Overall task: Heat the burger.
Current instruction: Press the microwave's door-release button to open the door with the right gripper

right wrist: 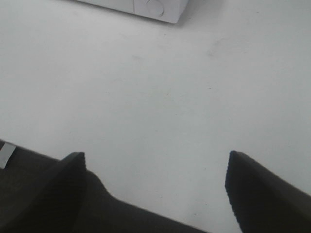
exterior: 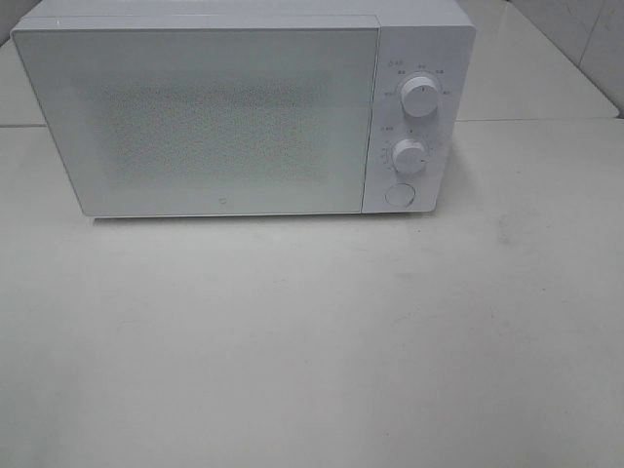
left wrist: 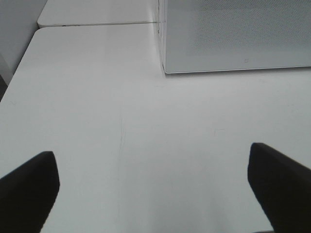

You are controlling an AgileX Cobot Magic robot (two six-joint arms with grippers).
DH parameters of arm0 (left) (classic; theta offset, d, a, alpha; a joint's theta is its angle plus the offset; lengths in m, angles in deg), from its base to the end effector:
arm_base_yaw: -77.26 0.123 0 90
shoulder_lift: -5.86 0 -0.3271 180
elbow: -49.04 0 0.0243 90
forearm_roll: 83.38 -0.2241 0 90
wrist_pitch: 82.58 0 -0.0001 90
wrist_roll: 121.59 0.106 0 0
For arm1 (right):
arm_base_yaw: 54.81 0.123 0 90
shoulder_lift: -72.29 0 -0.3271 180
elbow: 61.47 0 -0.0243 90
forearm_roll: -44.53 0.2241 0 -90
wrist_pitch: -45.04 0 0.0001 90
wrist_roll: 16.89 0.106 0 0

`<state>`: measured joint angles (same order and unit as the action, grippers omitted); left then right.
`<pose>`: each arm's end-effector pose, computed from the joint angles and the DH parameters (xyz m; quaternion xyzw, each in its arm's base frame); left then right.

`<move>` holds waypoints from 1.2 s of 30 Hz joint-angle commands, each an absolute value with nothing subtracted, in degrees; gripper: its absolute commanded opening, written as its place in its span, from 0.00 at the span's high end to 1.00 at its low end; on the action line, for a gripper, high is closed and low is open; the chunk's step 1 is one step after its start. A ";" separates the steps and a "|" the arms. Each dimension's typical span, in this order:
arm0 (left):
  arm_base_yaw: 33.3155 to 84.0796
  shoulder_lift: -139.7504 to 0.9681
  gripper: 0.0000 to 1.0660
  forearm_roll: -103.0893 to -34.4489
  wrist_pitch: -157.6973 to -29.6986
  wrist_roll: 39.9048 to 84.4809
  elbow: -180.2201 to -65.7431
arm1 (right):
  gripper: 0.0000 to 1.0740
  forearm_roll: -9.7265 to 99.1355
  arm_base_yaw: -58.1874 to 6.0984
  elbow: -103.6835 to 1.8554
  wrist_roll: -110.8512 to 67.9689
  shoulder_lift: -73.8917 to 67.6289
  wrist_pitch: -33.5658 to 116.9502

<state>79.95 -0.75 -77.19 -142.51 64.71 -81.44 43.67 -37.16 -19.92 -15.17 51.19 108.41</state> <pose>-0.0570 -0.0126 0.2595 0.0285 0.8466 -0.0124 0.5313 -0.0297 -0.0109 0.3029 -0.1234 0.8825 0.0689 0.4486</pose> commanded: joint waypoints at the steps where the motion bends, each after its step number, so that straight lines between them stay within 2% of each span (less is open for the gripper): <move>1: 80.30 0.57 0.06 -77.13 -142.00 64.48 -81.33 | 0.29 43.56 -40.54 -17.74 -15.40 57.37 108.87; 8: 80.30 0.57 0.06 -77.13 -142.00 64.48 -81.33 | 0.29 43.73 -44.32 -13.79 -15.17 67.40 106.18; 29: 80.30 0.45 0.06 -77.19 -142.00 64.48 -81.33 | 0.29 44.53 -44.32 -12.35 -15.17 67.23 104.23; 36: 80.30 0.45 0.06 -77.19 -142.00 64.48 -81.33 | 0.29 45.45 -44.32 -14.53 -15.17 62.93 97.36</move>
<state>79.95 -0.75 -77.19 -142.51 64.71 -81.44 45.16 -43.98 -14.07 -15.11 63.22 98.96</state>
